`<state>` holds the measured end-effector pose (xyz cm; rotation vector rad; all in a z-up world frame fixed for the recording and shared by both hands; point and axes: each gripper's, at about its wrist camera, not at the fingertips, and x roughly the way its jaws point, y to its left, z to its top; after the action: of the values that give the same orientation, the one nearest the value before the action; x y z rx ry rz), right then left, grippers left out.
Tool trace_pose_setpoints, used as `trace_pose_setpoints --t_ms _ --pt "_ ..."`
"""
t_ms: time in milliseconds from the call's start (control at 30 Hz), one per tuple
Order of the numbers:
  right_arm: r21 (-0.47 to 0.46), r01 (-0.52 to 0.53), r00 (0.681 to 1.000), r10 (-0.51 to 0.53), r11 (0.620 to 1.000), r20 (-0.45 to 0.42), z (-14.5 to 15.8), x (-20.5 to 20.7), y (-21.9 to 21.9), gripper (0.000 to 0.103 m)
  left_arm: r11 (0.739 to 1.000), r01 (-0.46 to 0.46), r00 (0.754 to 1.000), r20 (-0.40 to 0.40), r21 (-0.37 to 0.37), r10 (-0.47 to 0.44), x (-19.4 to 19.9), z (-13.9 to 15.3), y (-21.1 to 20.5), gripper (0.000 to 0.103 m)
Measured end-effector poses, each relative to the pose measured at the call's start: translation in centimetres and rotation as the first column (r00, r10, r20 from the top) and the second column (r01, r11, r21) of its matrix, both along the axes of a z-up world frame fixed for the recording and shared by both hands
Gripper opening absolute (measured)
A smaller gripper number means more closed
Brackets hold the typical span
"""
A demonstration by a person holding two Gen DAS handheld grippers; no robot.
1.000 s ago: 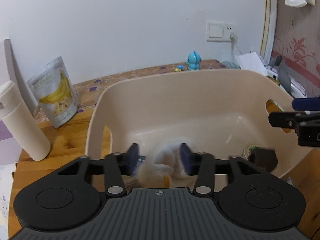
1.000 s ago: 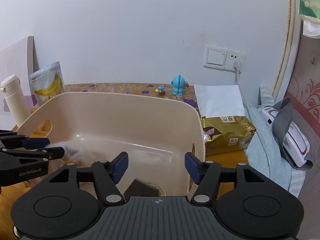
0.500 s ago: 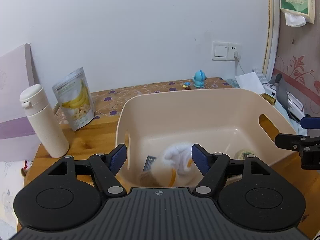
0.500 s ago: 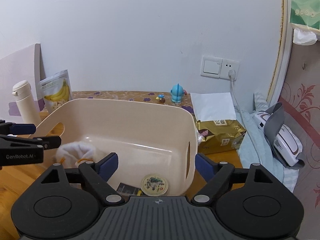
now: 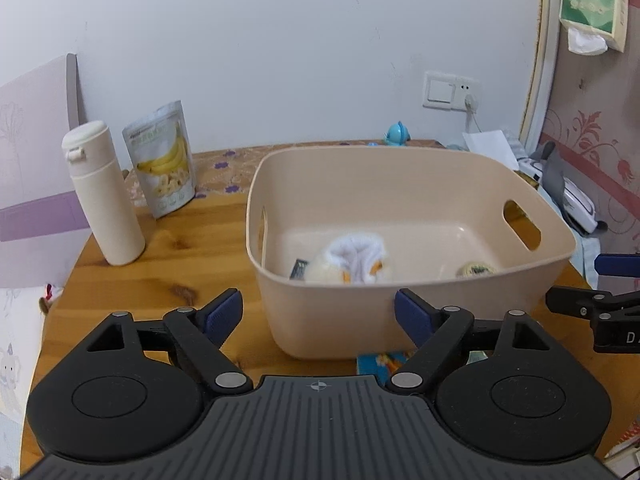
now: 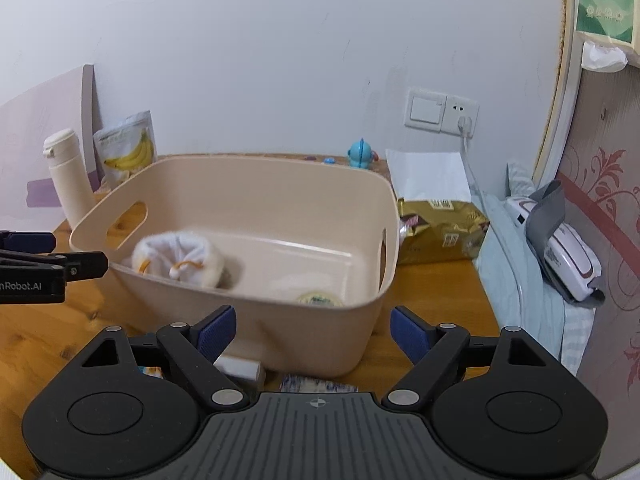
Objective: Organize objects
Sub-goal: 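Withdraw both tools from the bin toward the remaining items, then grasp the red-white plush item with left gripper while right gripper grasps the herb bag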
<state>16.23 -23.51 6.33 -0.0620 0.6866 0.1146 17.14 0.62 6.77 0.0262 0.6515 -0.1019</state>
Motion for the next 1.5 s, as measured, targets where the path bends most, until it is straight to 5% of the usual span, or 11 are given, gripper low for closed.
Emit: trace_pose_setpoints --t_ms 1000,1500 --pt "0.055 -0.069 0.977 0.078 0.996 -0.196 -6.1 -1.8 1.4 0.074 0.991 0.024 0.971 -0.234 -0.133 -0.055 -2.5 -6.3 0.5 0.084" --pt "0.111 -0.091 0.962 0.116 0.99 -0.246 -8.0 -0.6 2.5 0.062 0.982 0.029 0.959 -0.271 -0.185 -0.079 -0.9 -7.6 0.3 0.07"
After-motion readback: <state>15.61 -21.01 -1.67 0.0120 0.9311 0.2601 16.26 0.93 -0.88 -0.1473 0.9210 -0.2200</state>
